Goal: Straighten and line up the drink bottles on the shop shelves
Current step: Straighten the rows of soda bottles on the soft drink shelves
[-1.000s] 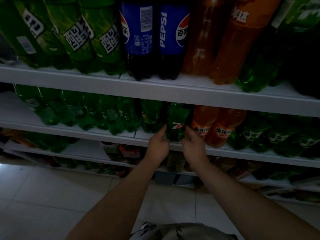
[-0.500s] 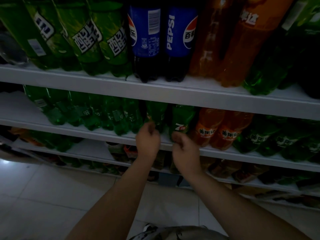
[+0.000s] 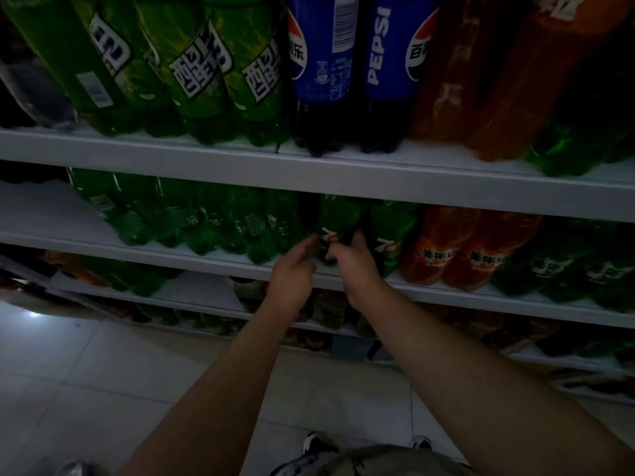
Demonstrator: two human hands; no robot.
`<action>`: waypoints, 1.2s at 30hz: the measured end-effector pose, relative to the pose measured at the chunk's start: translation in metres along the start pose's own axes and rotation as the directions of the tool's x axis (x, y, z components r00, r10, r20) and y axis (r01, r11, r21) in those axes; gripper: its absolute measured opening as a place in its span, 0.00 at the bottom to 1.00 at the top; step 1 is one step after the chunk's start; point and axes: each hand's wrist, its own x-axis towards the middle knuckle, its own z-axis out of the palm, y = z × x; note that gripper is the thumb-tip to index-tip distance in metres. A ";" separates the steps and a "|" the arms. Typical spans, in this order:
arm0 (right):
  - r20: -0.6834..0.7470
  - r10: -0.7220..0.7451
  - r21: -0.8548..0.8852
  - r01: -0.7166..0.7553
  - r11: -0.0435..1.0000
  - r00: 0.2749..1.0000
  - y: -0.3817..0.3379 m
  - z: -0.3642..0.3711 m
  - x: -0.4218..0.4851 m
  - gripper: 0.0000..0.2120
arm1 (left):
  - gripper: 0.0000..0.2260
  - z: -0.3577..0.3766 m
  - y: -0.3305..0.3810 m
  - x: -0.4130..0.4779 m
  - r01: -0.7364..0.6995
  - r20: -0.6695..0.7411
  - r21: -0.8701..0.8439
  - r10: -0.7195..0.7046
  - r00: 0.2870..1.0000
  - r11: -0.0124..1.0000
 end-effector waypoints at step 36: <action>0.011 -0.157 -0.341 0.151 0.928 0.988 0.045 -0.017 -0.014 0.35 | 0.27 0.005 -0.002 0.011 -0.152 0.058 0.385 0.141 0.988 0.910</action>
